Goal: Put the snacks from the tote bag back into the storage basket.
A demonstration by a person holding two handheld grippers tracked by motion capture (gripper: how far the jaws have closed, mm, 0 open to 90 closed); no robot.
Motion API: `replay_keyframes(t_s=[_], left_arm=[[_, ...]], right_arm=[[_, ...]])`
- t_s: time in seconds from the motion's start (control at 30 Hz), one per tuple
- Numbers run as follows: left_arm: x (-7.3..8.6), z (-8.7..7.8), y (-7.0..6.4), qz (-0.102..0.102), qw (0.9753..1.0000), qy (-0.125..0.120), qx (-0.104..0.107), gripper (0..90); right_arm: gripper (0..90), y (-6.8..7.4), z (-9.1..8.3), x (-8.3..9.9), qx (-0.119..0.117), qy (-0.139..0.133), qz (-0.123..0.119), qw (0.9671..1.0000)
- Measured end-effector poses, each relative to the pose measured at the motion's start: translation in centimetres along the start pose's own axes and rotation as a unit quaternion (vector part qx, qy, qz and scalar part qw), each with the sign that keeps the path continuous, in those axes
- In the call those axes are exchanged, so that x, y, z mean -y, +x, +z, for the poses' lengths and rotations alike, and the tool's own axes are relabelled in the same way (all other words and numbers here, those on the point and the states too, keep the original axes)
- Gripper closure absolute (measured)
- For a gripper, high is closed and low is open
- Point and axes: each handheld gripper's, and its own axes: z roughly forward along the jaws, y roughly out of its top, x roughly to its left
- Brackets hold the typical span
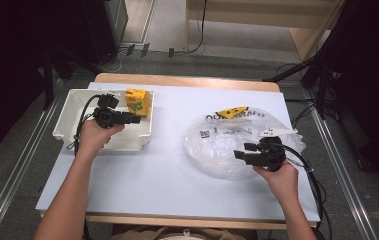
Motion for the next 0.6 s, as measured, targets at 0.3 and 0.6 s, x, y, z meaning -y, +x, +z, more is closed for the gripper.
replay_keyframes(t_s=[0.3, 0.6], left_arm=[[-0.5, -1.1, -1.9, 0.015, 0.9999, -0.007, 0.005, 49.9], [-1.1, -1.2, -4.1, 0.029, 0.9993, -0.003, 0.022, 48.5]], right_arm=[[43.2, 0.0, 0.7, -0.2, -0.005, 0.009, -0.007, 0.9999], [43.5, 0.1, 0.9, -0.5, -0.012, 0.016, -0.009, 0.9998]])
